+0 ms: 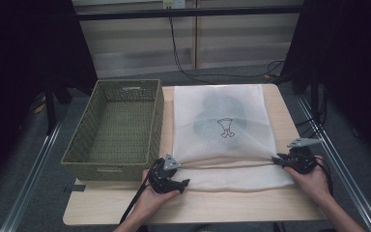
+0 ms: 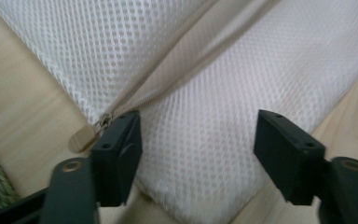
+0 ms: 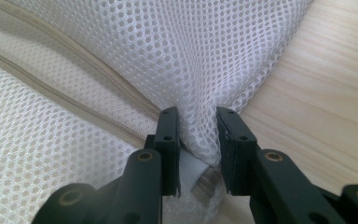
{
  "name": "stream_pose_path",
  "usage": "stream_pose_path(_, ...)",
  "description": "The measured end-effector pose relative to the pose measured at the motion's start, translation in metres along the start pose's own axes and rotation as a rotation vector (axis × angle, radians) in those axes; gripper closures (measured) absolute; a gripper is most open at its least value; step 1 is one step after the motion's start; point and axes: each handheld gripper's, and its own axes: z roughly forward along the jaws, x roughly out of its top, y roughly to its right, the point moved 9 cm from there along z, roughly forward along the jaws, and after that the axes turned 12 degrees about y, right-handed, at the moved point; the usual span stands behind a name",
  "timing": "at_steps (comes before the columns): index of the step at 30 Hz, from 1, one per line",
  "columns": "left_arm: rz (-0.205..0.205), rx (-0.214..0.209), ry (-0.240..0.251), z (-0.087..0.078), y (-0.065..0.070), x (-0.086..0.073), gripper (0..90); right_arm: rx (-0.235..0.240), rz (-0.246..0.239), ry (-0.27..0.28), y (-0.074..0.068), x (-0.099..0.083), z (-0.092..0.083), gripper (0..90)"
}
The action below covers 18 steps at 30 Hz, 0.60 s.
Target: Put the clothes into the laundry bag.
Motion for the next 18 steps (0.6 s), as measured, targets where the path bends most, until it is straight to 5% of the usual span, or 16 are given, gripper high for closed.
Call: stream_pose_path(18,-0.002,0.011,-0.005,-0.0001,0.0018,-0.0022,28.5,-0.051,0.005,-0.020,0.0051,-0.0045,-0.0071,63.3)
